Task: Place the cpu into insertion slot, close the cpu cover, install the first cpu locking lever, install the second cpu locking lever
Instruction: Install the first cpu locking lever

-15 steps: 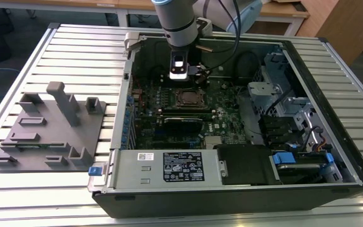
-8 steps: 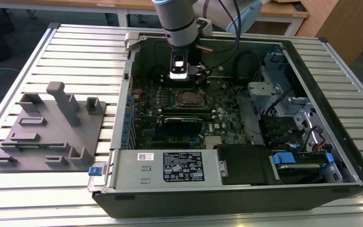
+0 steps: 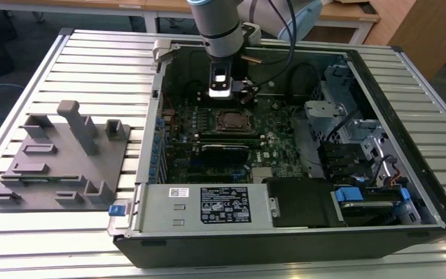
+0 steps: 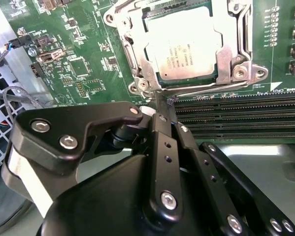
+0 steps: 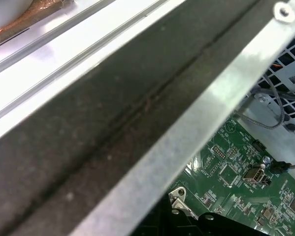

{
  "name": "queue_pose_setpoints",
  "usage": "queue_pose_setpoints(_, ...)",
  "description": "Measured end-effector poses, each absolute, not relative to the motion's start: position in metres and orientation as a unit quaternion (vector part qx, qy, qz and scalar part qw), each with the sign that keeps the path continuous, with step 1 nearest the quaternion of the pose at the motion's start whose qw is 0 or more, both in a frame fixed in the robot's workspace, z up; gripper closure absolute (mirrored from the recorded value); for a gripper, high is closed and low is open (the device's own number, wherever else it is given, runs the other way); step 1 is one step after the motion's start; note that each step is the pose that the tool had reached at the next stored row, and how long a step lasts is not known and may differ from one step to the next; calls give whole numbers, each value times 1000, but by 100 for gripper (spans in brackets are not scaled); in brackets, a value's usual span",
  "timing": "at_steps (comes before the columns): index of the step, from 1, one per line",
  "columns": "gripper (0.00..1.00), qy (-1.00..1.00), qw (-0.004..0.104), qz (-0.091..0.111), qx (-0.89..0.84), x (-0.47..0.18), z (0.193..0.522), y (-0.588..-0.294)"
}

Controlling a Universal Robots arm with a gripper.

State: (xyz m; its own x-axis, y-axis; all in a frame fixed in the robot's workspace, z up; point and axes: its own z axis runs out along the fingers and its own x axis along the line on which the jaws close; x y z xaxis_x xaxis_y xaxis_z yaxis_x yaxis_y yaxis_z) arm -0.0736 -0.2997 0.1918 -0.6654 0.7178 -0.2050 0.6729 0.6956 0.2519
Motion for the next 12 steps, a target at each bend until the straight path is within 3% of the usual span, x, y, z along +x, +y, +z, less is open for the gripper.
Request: queue_pose_setpoints(12,90,909,147,75,382,-73,189,-300)
